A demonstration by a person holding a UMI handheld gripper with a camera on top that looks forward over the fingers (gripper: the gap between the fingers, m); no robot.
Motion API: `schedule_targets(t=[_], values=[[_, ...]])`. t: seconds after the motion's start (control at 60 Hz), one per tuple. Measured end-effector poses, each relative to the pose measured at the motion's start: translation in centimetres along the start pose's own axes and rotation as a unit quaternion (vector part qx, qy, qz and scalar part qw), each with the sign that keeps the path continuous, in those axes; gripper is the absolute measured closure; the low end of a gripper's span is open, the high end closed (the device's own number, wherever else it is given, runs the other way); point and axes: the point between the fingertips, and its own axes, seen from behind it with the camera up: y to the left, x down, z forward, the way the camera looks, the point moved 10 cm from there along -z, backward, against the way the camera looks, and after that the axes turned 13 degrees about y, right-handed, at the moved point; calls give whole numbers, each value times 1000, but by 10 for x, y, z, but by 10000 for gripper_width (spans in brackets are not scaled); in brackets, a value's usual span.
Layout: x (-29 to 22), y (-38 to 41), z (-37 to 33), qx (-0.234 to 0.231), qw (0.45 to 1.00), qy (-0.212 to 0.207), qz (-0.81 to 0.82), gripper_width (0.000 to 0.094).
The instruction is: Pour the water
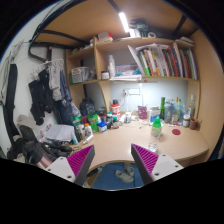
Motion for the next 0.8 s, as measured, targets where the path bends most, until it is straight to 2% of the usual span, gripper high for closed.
schedule_targets(t=[0.4,0.633,0.8], values=[[11,2,-9,43,999,-9,-21,120],[6,-71,31,89,995,-28,-17,119],[12,-146,105,135,990,-35,-18,120]])
